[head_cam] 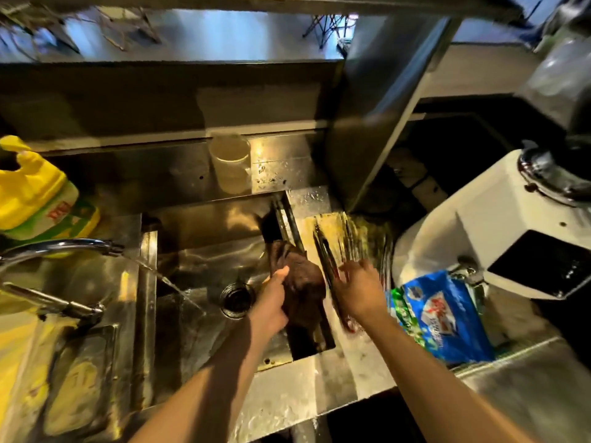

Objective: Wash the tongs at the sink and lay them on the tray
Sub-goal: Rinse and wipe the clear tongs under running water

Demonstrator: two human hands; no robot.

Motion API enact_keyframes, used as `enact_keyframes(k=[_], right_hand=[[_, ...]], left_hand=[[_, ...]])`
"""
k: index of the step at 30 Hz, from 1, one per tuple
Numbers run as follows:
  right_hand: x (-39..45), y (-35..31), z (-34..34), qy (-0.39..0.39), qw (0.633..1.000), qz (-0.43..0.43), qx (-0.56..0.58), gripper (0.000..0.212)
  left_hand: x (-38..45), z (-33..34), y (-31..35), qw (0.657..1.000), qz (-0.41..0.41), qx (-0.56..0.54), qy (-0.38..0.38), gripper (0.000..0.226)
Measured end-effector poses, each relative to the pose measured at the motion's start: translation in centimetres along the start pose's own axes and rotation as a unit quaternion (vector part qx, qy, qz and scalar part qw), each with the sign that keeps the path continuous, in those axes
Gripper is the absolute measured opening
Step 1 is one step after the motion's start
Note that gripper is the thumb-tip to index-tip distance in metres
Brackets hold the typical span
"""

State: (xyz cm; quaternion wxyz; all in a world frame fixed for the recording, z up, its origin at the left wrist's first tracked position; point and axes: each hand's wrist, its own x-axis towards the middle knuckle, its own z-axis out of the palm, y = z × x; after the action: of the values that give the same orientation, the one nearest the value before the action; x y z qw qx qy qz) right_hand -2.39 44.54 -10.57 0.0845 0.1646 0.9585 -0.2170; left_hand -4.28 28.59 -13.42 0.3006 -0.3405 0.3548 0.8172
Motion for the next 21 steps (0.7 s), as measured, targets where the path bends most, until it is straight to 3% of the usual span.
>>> enact_keyframes(k=[5, 10, 18, 21], right_hand=[[-0.1, 3.8, 0.6, -0.081, 0.981, 0.086, -0.157, 0.054], [0.7, 4.0, 0.5, -0.075, 0.977, 0.079, -0.184, 0.04], [2.0, 3.5, -1.9, -0.086, 0.988, 0.073, -0.106, 0.054], [2.6, 3.2, -3.6, -0.075, 0.995, 0.05, -0.035, 0.047]], left_hand=[[1.4, 3.0, -2.0, 0.998, -0.003, 0.053, 0.033, 0.038], [2.0, 3.3, -2.6, 0.996, 0.022, 0.079, 0.034, 0.04], [1.0, 3.1, -2.2, 0.995, 0.026, 0.089, 0.036, 0.036], [0.4, 2.8, -2.1, 0.997, 0.024, 0.072, 0.028, 0.033]])
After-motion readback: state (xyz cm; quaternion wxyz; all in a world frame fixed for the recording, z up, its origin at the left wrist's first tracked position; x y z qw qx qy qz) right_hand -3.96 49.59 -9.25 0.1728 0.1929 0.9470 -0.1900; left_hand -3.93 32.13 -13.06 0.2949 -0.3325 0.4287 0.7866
